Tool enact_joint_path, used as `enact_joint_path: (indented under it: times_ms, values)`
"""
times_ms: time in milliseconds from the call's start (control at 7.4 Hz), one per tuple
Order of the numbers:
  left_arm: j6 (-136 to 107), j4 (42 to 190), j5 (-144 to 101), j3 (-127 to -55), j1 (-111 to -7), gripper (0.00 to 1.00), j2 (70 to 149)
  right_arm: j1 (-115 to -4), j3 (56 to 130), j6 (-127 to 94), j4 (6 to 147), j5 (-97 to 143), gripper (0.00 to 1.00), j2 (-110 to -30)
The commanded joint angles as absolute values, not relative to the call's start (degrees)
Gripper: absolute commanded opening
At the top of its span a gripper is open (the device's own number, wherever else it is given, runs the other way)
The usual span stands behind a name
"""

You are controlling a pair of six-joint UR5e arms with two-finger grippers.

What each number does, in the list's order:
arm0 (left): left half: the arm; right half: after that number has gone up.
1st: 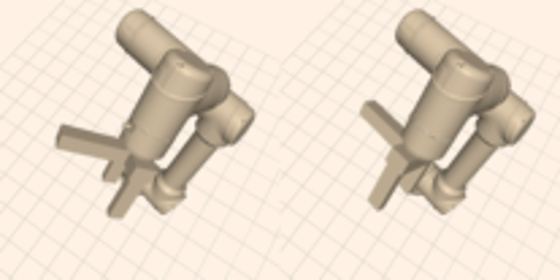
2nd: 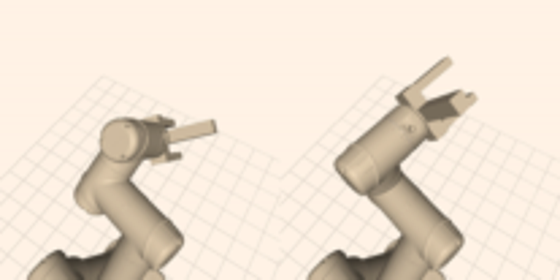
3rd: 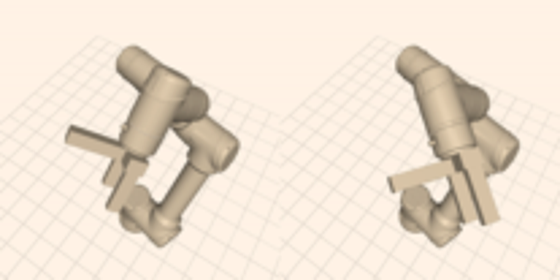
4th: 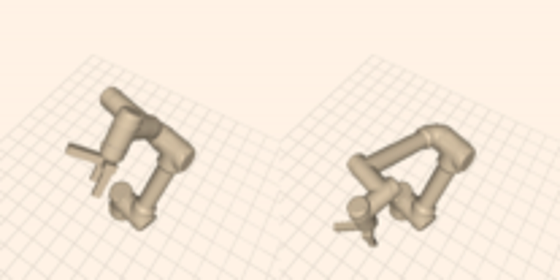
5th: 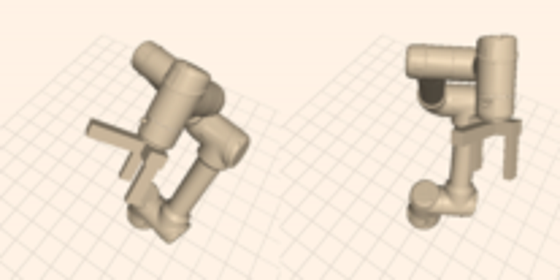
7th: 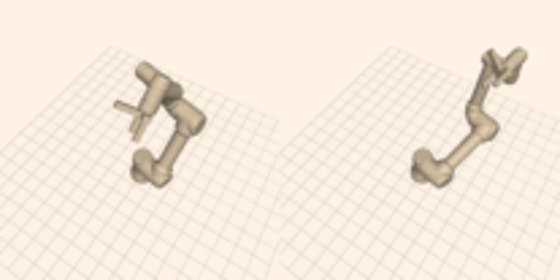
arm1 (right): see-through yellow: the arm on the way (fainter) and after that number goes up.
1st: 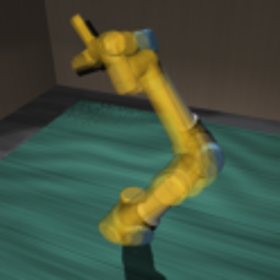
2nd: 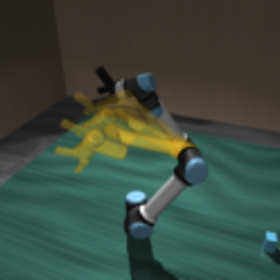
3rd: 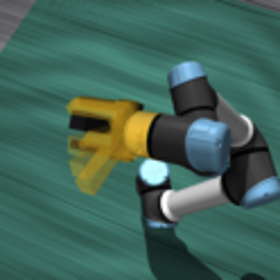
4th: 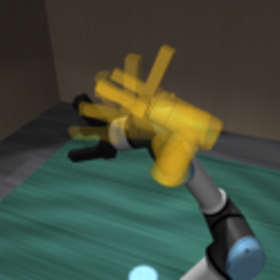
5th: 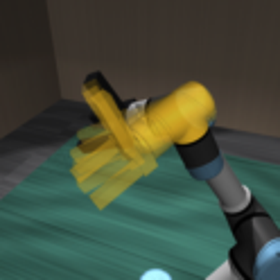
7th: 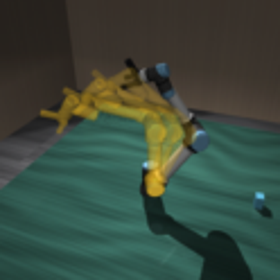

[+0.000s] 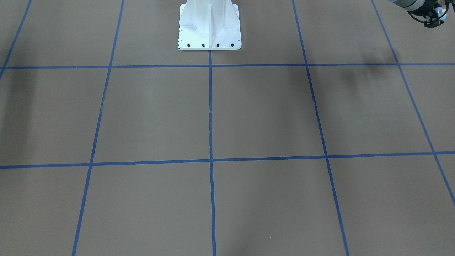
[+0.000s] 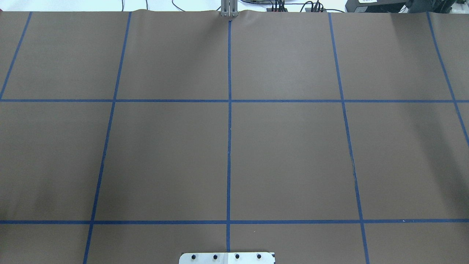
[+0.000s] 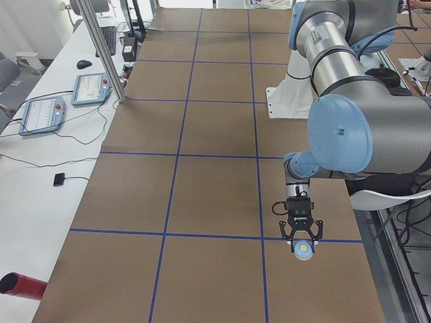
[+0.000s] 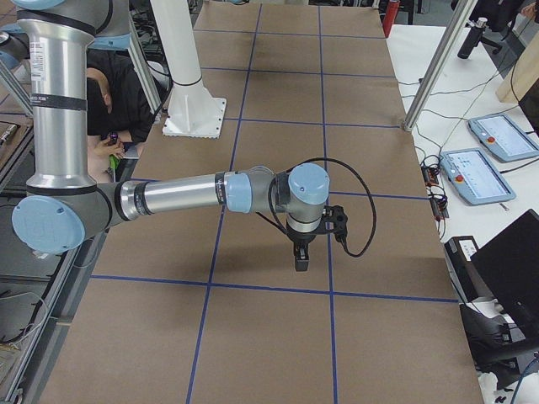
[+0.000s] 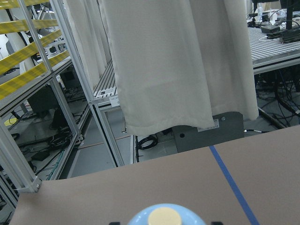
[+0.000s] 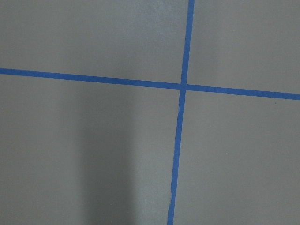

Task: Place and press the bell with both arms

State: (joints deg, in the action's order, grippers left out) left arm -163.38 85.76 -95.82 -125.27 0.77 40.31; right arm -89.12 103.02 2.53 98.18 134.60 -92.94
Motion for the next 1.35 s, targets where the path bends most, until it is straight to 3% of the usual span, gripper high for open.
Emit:
enact_joint_path:
  times_ms: [0, 270, 405, 676, 811, 1216]
  values:
    - [-153.06, 81.74, -96.95, -129.37, -5.08, 0.0, 42.61, -89.12, 102.92, 2.55, 98.17, 134.56, 1.0, -92.99]
    - [-145.23, 80.35, -94.24, -131.91, -8.93, 0.0, 45.68, -89.12, 102.92, 2.46, 98.17, 134.56, 1.0, -92.9]
    - [-139.19, 75.63, -93.87, -132.79, -14.45, 0.0, 52.4, -89.12, 102.92, 2.46, 98.17, 134.56, 1.0, -92.9]
    - [-124.0, 53.46, -87.22, -128.18, -28.67, 0.0, 82.19, -89.12, 102.83, 2.46, 98.17, 134.65, 1.0, -92.81]
    - [-118.71, 50.91, -85.62, -122.75, -32.57, 0.0, 92.45, -89.12, 102.75, 2.46, 98.17, 134.65, 1.0, -92.81]
    - [-100.18, 50.98, -77.74, -121.56, -38.66, 0.0, 102.09, -89.12, 102.48, 2.37, 98.17, 134.65, 1.0, -92.81]
